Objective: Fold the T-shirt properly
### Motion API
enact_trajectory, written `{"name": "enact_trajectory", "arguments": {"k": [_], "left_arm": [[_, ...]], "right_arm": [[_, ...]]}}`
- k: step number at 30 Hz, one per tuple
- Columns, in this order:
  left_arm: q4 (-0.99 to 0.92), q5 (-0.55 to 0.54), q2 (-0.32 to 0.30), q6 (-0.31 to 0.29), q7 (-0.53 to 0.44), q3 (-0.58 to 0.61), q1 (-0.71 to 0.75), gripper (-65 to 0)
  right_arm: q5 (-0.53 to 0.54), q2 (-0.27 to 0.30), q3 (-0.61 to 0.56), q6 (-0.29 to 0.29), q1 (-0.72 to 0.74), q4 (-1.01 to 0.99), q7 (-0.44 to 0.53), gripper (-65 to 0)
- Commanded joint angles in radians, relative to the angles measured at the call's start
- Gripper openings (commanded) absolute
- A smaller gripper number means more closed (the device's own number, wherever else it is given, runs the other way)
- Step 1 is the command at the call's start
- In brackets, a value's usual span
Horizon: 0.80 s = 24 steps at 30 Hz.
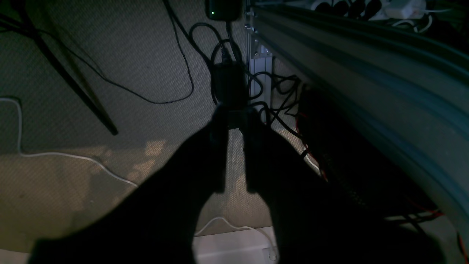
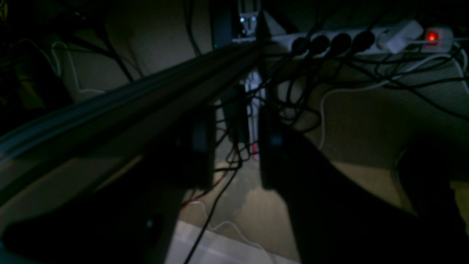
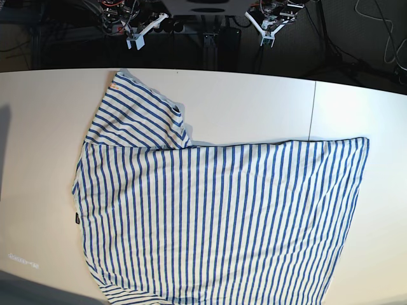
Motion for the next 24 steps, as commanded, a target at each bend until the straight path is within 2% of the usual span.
{"name": "enact_trajectory", "arguments": {"k": [1,24], "left_arm": [[0.005,-0.002,0.0,0.019,0.0,-0.002,0.004,-53.9],[0.005,0.001,0.0,0.018,0.008,-0.002,0.006,-53.9]], "right_arm": [[0.005,0.001,-0.002,-0.051,-0.003,0.009,0.011,-44.6],[0.008,0.001,-0.002,-0.044,-0.026,0.04,0.01,-44.6]]}}
